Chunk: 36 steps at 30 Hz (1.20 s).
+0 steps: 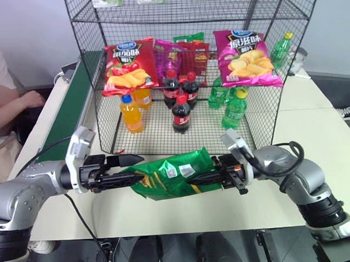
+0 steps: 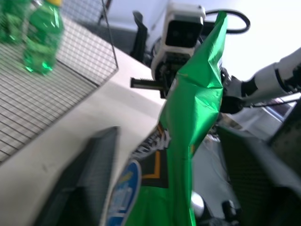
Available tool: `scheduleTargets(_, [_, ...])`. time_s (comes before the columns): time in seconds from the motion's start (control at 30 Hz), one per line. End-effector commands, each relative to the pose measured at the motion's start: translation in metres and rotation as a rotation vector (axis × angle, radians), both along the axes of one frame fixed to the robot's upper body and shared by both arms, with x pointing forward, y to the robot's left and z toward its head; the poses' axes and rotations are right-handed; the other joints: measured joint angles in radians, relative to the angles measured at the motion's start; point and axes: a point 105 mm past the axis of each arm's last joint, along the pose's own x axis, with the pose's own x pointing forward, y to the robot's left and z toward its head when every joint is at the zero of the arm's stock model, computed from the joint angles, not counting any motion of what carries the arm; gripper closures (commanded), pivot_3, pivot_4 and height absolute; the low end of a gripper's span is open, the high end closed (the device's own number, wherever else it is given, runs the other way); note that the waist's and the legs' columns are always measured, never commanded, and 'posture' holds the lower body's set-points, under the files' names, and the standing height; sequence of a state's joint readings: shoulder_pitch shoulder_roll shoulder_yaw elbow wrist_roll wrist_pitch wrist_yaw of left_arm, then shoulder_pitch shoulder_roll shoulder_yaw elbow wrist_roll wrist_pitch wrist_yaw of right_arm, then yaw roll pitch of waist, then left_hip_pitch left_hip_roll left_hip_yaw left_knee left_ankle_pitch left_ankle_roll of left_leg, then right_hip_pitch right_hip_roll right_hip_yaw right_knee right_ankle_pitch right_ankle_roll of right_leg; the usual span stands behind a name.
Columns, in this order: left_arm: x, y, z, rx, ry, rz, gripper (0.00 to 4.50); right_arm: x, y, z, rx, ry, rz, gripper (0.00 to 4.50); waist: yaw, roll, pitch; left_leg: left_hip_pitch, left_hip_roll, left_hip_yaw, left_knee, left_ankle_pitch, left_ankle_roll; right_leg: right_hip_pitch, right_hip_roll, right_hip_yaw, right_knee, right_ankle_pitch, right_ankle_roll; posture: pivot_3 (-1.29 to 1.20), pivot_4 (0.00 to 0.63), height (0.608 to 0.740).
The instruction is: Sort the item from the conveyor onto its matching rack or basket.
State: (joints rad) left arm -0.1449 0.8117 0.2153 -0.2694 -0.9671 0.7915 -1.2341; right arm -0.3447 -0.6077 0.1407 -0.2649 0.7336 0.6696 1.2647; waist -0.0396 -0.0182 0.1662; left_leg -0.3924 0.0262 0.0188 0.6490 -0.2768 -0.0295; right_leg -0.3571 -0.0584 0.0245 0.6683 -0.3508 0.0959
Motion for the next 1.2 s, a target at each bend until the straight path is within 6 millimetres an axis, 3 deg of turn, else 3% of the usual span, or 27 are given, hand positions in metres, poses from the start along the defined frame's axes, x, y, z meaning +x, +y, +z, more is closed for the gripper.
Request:
scheduleTargets(0.03, [0.008, 0.019, 0.001, 0.03, -0.081, 0.122, 0.14, 0.002, -0.007, 0.018, 0.025, -0.102, -0.041, 4.5, -0.001, 0.0, 0.0, 0.0, 0.0, 0.0, 0.0, 0.0, 0.0, 0.0, 0.0, 0.0, 0.0, 0.0, 0.0, 0.0, 0.15, 0.739])
scheduleTargets(0.13, [0.008, 0.034, -0.003, -0.005, -0.026, 0.186, 0.14, 0.0, -0.01, 0.022, -0.03, -0.234, -0.074, 4.5, 0.0, 0.0, 0.0, 0.0, 0.0, 0.0, -0.001, 0.0, 0.0, 0.0, 0.0, 0.0, 0.0, 0.0, 0.0, 0.0, 0.15, 0.739])
scheduleTargets(0.27, [0.016, 0.048, -0.009, -0.01, -0.111, 0.314, 0.14, 0.001, -0.006, 0.044, 0.032, -0.359, -0.157, 4.5, 0.001, 0.0, 0.0, 0.0, 0.0, 0.0, -0.001, 0.0, 0.0, 0.0, -0.001, 0.0, -0.001, 0.0, 0.0, 0.0, 0.15, 0.739])
scheduleTargets(0.43, [0.021, 0.055, -0.023, 0.008, -0.15, 0.387, 0.14, 0.01, -0.003, 0.075, 0.084, -0.637, -0.278, 4.5, 0.001, 0.0, 0.0, 0.0, 0.0, 0.0, -0.001, 0.0, 0.0, 0.0, -0.002, 0.0, -0.001, 0.0, 0.0, 0.0, 0.15, 0.739])
scheduleTargets(0.6, [0.027, 0.056, -0.025, 0.007, -0.178, 0.417, 0.14, 0.01, -0.002, 0.097, 0.071, -0.906, -0.292, 4.5, 0.0, 0.0, 0.0, 0.0, 0.0, 0.0, -0.001, 0.0, 0.0, 0.0, -0.002, 0.0, -0.002, 0.0, 0.0, 0.0, 0.15, 0.739])
scheduleTargets(1.0, [0.028, 0.045, -0.031, 0.011, -0.2, 0.406, 0.14, 0.076, -0.036, 0.173, 0.096, -1.414, -0.719, 4.5, -0.003, 0.0, 0.0, -0.001, 0.0, 0.001, -0.001, 0.0, 0.0, -0.001, -0.002, 0.0, -0.001, 0.0, 0.0, 0.0, 0.15, 0.739])
scheduleTargets(1.2, [0.028, 0.043, -0.031, 0.009, -0.196, 0.412, 0.14, 0.097, -0.043, 0.185, 0.021, -1.62, -0.786, 4.5, -0.005, 0.0, 0.0, 0.0, 0.0, 0.001, -0.001, 0.0, 0.0, -0.001, -0.001, 0.0, -0.001, 0.0, 0.0, 0.0, 0.15, 0.739])
